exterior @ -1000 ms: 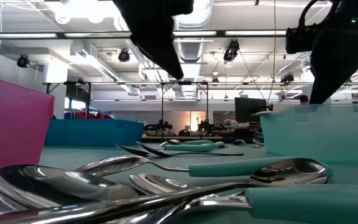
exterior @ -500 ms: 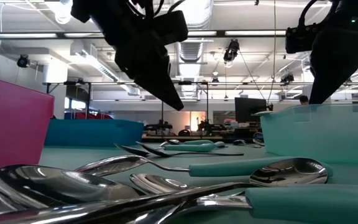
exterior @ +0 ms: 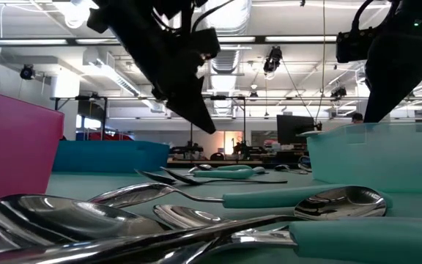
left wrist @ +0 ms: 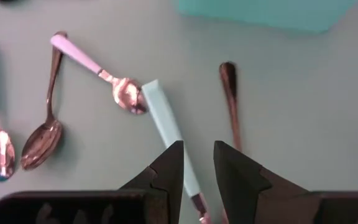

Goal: Sort silverware by color (type)
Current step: Put the green spoon into the green bin

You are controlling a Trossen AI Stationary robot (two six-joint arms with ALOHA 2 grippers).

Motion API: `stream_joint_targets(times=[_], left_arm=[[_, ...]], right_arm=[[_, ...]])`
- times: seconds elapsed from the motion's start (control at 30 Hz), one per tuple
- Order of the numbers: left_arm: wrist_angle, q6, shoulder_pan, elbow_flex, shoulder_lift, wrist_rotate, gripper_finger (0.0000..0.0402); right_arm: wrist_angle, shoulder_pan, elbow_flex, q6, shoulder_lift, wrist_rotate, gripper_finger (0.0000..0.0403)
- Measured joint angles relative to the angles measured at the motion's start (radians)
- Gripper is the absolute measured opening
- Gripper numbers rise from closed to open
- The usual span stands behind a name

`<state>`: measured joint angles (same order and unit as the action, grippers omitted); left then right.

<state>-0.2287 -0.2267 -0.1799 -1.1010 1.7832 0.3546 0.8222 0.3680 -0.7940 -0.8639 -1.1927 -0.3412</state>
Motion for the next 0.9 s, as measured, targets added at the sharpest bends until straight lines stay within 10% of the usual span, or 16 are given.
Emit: stream_joint_targets(times=[0.6, 0.9], left_arm=[[0.034, 0.000, 0.039, 0.009, 0.130, -0.028, 0.0174], [0.037, -0.115, 0.072, -0.001, 0.203, -0.031, 0.0113]], right_arm=[[-0.017, 0.000, 0.000, 0.000, 0.000, 0.000, 0.0072], [-0.029, 0.000, 0.000, 0.000, 0.000, 0.001, 0.0083]])
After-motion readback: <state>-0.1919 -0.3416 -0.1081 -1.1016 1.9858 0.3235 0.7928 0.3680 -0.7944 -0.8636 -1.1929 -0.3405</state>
